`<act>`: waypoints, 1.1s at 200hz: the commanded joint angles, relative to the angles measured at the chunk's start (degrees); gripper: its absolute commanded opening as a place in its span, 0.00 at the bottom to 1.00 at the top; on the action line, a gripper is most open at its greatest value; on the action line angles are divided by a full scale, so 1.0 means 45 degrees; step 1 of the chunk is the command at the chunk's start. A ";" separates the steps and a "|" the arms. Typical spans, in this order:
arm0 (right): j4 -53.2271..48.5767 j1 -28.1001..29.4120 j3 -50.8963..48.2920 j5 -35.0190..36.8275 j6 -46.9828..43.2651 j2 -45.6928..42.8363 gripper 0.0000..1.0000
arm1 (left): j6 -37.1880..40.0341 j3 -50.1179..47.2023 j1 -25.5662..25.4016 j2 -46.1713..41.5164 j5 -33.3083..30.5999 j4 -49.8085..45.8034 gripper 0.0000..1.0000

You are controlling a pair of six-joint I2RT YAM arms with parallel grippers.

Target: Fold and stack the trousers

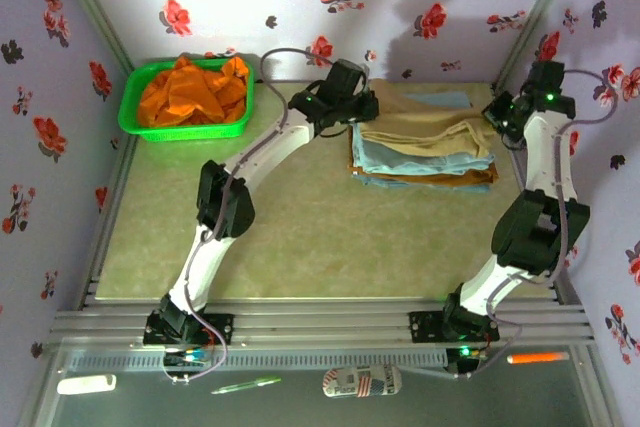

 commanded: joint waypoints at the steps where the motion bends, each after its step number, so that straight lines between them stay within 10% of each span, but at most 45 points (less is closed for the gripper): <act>1: 0.1319 -0.0248 -0.1461 0.0069 -0.0140 0.0558 0.00 | -0.0369 -0.1921 0.0182 -0.0483 -0.0251 0.1196 0.00; 39: 0.2019 -0.0397 -0.3499 0.1043 -0.0030 0.0205 0.45 | -0.1012 -0.6507 0.0109 -0.1807 -0.0204 0.3728 0.59; 80: 0.1432 -0.0383 -0.2802 0.1025 -0.0111 -0.0796 0.65 | -0.0485 -0.7258 0.0138 -0.2836 -0.0044 0.3451 0.88; 159: 0.2160 -0.0359 -0.0871 0.0802 -0.0382 0.1390 0.70 | 0.2625 0.0400 0.0694 0.0085 0.0269 -0.1877 0.88; 220: 0.1906 -0.0127 0.1819 -0.0291 -0.0982 0.4288 0.65 | 0.3486 0.3127 0.0621 0.2608 0.1832 -0.1306 0.83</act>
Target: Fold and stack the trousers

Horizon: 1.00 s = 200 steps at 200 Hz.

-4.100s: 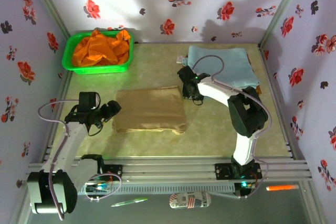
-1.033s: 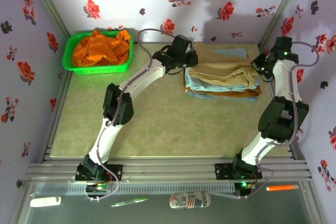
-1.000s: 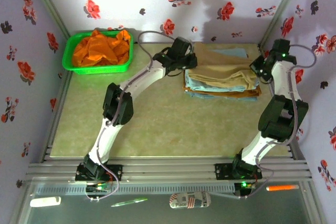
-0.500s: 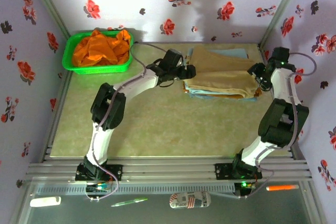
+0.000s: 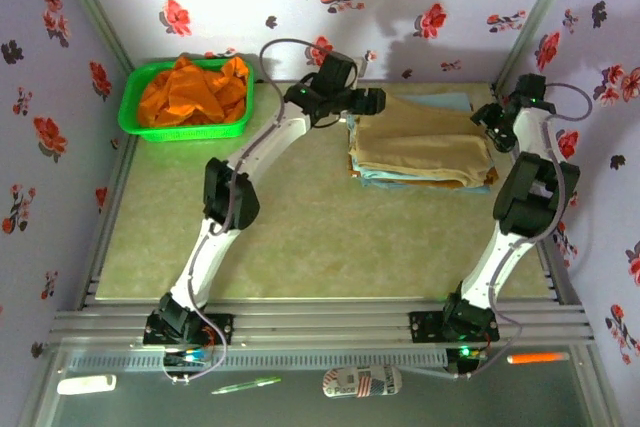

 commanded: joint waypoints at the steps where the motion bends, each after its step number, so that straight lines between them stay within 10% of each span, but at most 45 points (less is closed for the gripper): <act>1: -0.0158 0.0124 0.0856 -0.0627 -0.0539 0.0417 0.64 | 0.0801 0.0351 -0.0091 0.0695 0.0901 -0.0276 0.82; 23: -0.0200 0.0182 0.1086 -0.0712 -0.0636 0.0755 0.44 | 0.0951 0.0504 -0.0170 0.1023 0.0692 -0.0023 0.74; 54: -0.0223 0.0402 0.1058 0.0190 -0.0859 0.0421 0.15 | 0.1036 -0.0094 -0.0211 0.0720 0.0478 0.0627 0.27; 96: -0.0171 0.0605 0.0947 0.1144 -0.0996 -0.0376 0.04 | 0.1039 -0.1251 -0.0224 -0.0198 0.0185 0.1356 0.04; 200: 0.1454 0.1715 0.0718 0.2760 -0.1139 -0.1684 0.00 | 0.1099 -0.4135 -0.0220 -0.2248 -0.0387 0.3576 0.00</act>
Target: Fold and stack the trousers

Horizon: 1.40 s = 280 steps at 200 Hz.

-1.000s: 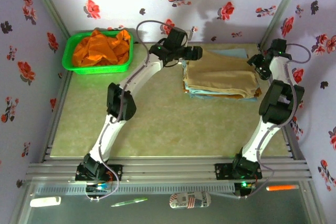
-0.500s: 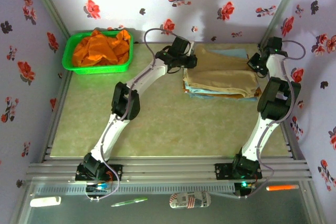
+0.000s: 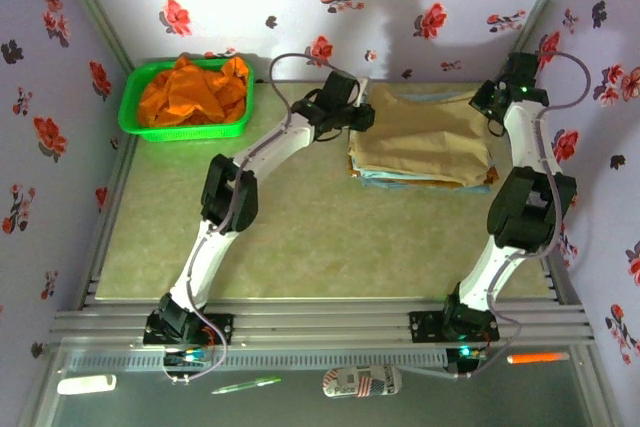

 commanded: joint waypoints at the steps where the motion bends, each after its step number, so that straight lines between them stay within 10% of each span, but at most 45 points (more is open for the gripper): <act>1: 0.0730 0.0250 0.0536 0.0861 -0.0284 0.0337 0.00 | 0.0206 -0.0652 -0.0025 -0.1165 -0.0530 0.1172 0.00; 151: 0.1179 0.0833 0.3981 0.1865 0.0014 0.3486 0.02 | -0.1139 -0.3805 0.0690 -0.1825 -0.0865 0.4226 0.00; 175: 0.0460 0.0911 0.4835 0.1744 0.0000 0.4545 0.30 | -0.1207 -0.3543 0.0826 -0.1322 -0.0717 0.3993 0.24; 192: 0.0271 0.0929 0.5084 0.1876 -0.0061 0.4868 0.47 | -0.1445 -0.3514 0.0959 -0.0979 -0.0499 0.3915 0.60; 227: -0.0841 0.1016 0.5239 0.1758 -0.0079 0.4191 0.58 | -0.1721 -0.4194 0.1102 -0.1204 -0.0221 0.3518 0.97; 280: 0.0368 0.2571 -0.0510 0.2845 0.0868 -0.1100 0.59 | -0.2079 -0.6541 0.1266 -0.3936 -0.0133 0.3649 1.00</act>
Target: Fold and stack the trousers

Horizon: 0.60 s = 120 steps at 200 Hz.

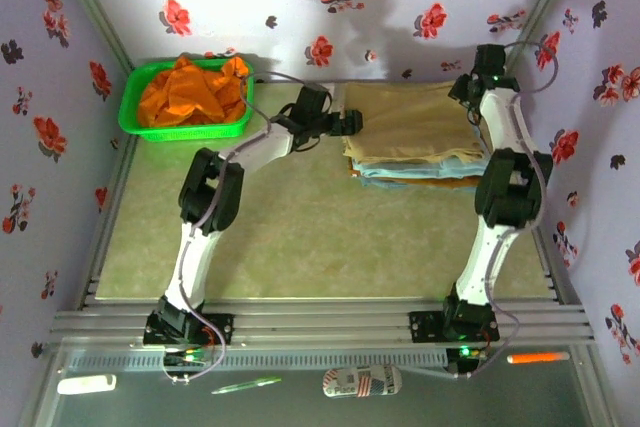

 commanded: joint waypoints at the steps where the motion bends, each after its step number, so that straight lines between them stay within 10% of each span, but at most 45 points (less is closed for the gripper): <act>1: 0.0451 0.1046 -0.2095 0.0918 0.0684 -0.2884 0.58 | -0.0350 -0.1164 0.0126 -0.2067 0.0135 -0.0145 1.00; 52: 0.1656 0.5424 -0.8464 0.2287 0.3280 -0.6685 0.66 | -0.1479 -0.6982 0.0932 -0.7630 -0.0592 0.0679 1.00; 86: 0.1984 0.8837 -0.9424 0.3286 0.5249 -0.5537 0.71 | -0.2557 -1.1837 0.1427 -1.2096 -0.1853 0.0554 1.00; 120: 0.2309 0.9379 -0.9419 0.4087 0.7326 -0.3922 0.71 | -0.3451 -1.5524 0.2006 -1.6689 -0.2637 -0.0558 1.00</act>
